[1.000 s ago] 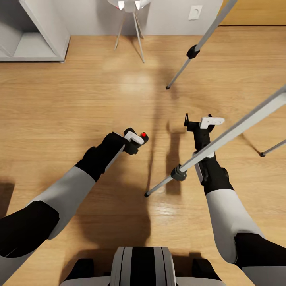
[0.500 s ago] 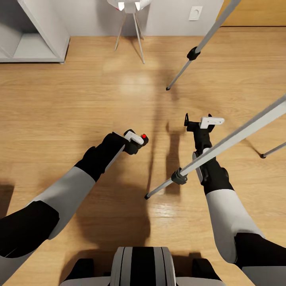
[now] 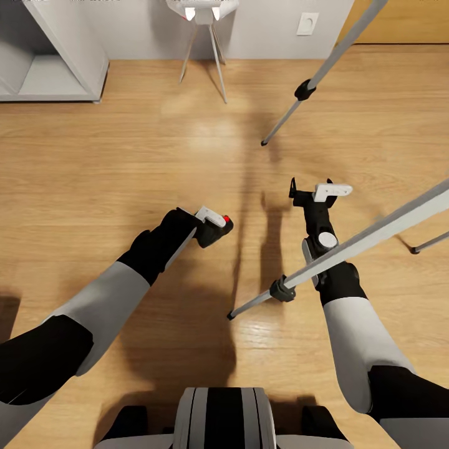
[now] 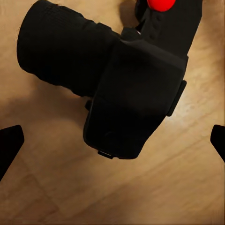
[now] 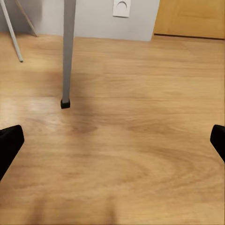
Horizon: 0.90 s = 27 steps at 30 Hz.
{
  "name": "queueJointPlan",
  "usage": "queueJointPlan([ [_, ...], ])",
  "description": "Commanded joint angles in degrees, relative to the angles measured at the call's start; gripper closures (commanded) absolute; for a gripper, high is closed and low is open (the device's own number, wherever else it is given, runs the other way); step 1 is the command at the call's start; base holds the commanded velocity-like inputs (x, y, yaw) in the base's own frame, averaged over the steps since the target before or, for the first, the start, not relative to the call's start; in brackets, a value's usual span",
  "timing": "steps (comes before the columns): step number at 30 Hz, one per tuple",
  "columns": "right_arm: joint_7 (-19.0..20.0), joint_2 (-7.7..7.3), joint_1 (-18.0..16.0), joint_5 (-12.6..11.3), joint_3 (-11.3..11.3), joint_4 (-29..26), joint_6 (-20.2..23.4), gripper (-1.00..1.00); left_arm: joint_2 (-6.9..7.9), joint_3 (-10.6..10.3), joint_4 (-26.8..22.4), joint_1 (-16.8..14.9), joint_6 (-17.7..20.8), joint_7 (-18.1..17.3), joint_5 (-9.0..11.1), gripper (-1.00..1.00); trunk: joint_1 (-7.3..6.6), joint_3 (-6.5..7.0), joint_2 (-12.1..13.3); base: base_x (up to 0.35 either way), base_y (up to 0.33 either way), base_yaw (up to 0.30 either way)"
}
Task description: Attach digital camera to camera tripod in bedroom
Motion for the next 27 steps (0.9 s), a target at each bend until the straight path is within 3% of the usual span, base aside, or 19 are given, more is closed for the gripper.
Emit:
queueJointPlan([
  [1, -0.1, 0.05, 0.0, 0.6, -0.1, 0.0, -0.1, -1.00, 0.01, -0.1, 0.0, 0.0, 0.2, 0.0, 0.1, -1.00, 0.01, -0.03, 0.0, 0.170, 0.000, 0.000],
  [17, 0.1, -0.02, 0.0, 0.5, -0.2, 0.2, -0.1, -1.00, -0.27, -0.2, 0.7, 0.0, 0.2, 0.0, 0.2, -1.00, 0.01, -0.03, 0.0, 0.022, 0.000, 0.000],
  [27, 0.1, -0.02, 0.0, 0.5, -0.2, 0.2, -0.1, -1.00, -0.43, -0.2, 2.0, 0.0, 0.2, 0.0, 0.1, -1.00, 0.27, -2.24, -0.1, 0.000, 0.000, 0.000],
])
